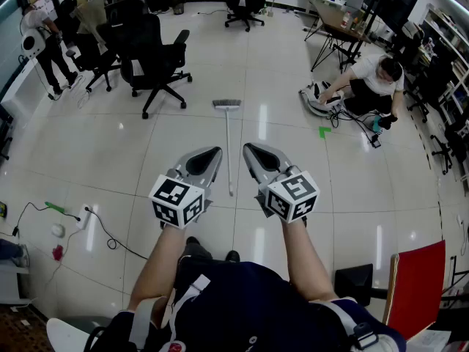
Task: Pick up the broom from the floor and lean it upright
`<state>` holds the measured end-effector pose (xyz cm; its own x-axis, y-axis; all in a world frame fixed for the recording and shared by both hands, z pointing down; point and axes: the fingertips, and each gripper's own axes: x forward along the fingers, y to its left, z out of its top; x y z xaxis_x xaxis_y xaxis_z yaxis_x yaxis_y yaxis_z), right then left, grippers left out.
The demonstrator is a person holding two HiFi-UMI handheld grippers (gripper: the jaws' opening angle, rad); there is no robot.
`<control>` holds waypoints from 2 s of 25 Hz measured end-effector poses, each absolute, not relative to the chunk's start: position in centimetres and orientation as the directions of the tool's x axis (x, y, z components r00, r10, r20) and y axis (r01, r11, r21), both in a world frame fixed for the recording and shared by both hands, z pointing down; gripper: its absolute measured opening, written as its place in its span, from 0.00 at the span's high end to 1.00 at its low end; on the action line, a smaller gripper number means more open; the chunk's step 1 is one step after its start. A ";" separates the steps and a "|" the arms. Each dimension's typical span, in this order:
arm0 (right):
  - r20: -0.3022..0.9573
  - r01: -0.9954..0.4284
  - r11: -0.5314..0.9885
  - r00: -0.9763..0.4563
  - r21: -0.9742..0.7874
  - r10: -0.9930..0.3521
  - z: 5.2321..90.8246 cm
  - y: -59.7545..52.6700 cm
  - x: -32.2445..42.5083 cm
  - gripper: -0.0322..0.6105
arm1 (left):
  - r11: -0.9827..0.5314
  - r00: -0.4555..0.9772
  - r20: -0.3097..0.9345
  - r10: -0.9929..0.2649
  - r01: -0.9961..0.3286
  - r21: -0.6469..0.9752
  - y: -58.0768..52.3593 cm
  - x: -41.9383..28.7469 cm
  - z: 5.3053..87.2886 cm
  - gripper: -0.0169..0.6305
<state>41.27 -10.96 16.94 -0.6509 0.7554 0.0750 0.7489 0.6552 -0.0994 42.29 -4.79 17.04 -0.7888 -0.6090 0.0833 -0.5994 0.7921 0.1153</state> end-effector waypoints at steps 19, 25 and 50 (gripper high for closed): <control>0.142 0.724 0.679 -0.664 -0.124 0.734 19.7 1.2 28.5 0.94 | 0.768 -0.762 0.099 -0.639 -0.628 0.126 8.0 29.3 18.9 0.97; 0.176 0.688 0.716 -0.695 -0.121 0.697 20.1 6.8 24.1 0.94 | 0.729 -0.723 0.106 -0.683 -0.667 0.151 13.7 25.1 19.8 0.97; 0.289 0.365 0.895 -0.855 -0.256 0.432 31.4 4.2 3.2 0.94 | 0.396 -0.342 0.294 -0.892 -0.907 0.146 11.3 2.1 30.8 0.97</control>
<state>3.22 4.20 31.42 -0.8546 0.4315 0.2890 0.3653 0.8950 -0.2562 2.12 11.29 30.81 -0.3421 -0.8924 0.2943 -0.9066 0.3958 0.1464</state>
